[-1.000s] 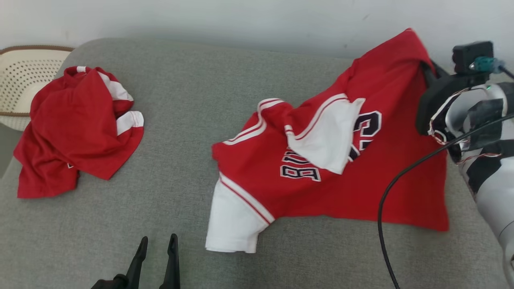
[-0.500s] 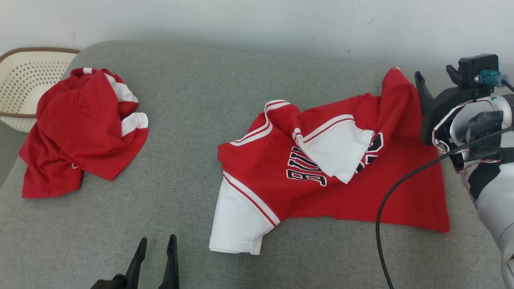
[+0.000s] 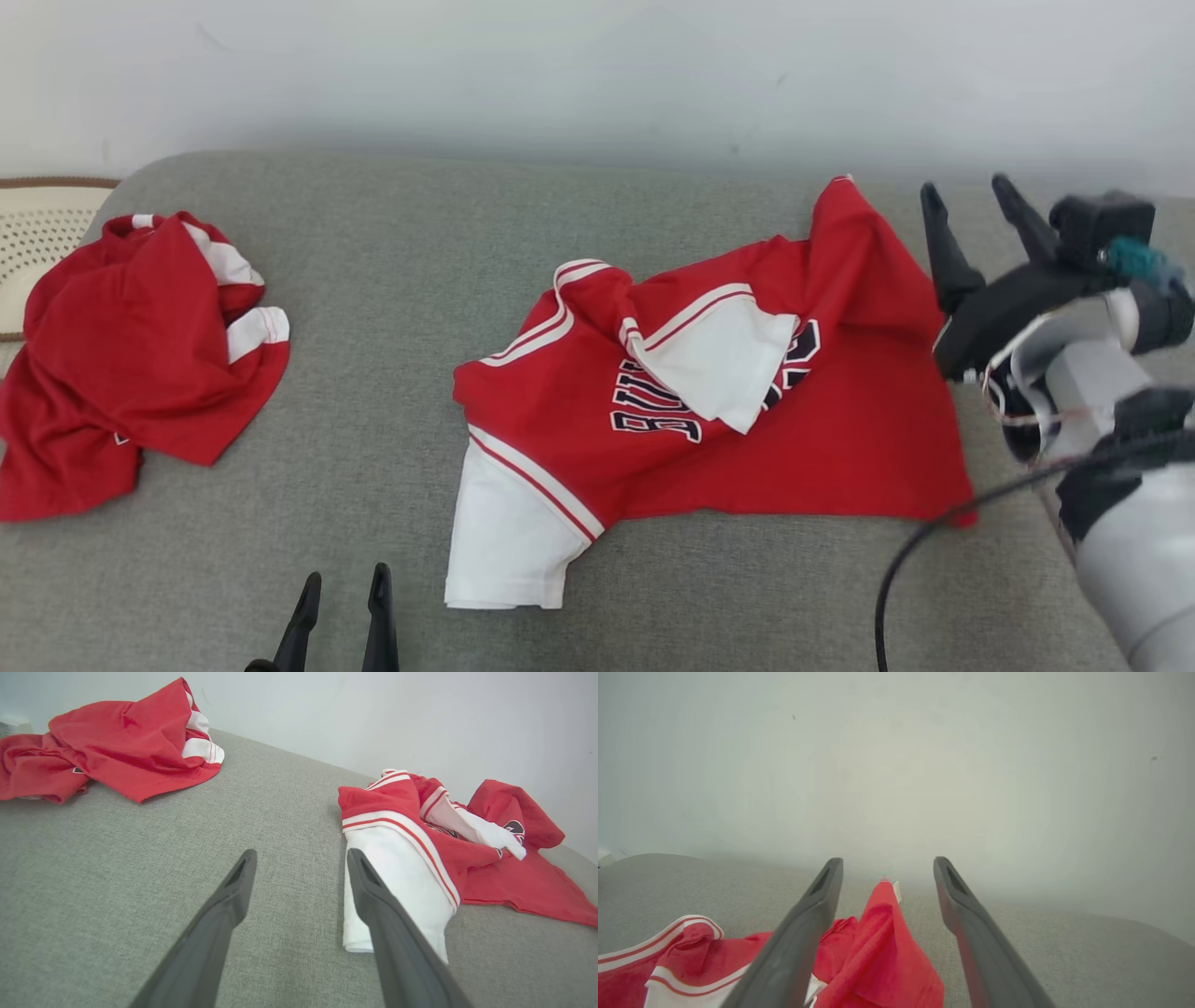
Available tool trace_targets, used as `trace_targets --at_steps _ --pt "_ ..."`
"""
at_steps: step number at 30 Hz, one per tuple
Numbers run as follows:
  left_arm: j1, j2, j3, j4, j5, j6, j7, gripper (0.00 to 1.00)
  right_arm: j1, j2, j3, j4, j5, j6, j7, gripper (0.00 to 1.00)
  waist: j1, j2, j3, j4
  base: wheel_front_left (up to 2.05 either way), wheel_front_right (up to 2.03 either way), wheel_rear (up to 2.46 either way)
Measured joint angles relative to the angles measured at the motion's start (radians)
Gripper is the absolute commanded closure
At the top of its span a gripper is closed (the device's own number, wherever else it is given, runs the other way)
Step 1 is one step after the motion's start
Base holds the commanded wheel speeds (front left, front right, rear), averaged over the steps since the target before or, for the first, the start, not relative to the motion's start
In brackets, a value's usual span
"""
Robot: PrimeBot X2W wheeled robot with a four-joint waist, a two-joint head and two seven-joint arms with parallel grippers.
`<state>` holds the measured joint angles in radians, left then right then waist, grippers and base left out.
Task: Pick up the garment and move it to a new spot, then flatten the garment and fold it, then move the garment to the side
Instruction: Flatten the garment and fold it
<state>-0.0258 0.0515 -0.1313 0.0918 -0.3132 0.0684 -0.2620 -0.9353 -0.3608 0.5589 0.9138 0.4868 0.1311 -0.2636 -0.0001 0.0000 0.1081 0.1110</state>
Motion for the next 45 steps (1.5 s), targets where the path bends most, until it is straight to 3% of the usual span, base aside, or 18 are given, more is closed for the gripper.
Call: trace_targets --at_steps 8,20,36,39,45 --pt "0.023 0.0 0.008 -0.007 0.002 0.004 0.0 0.0 0.258 0.018 -0.133 -0.231 -0.082 0.0 0.0 0.0 0.0 0.0 -0.025 -0.034 0.0 0.0 0.0" --pt "0.032 0.001 0.007 -0.008 0.002 0.004 0.0 0.0 0.548 0.12 -0.324 -0.501 -0.174 0.0 0.0 0.0 0.0 0.0 -0.043 -0.068 0.0 0.0 0.0" --pt "0.068 0.0 0.02 -0.027 0.021 0.013 0.0 0.0 0.882 0.242 -0.423 -0.789 -0.272 0.0 0.036 0.0 0.0001 0.0 -0.101 -0.081 0.0 0.0 0.0" --pt "0.092 0.007 0.022 -0.07 0.062 0.039 0.0 0.0 0.933 0.262 -0.423 -0.872 -0.303 0.0 0.067 0.0 0.0 0.0 -0.126 -0.09 0.0 0.0 0.0" --pt "0.104 0.022 0.022 -0.092 0.085 0.056 0.0 0.0 0.959 0.274 -0.428 -0.889 -0.314 0.0 0.099 0.0 0.0 0.0 -0.134 -0.088 0.0 0.0 0.0"
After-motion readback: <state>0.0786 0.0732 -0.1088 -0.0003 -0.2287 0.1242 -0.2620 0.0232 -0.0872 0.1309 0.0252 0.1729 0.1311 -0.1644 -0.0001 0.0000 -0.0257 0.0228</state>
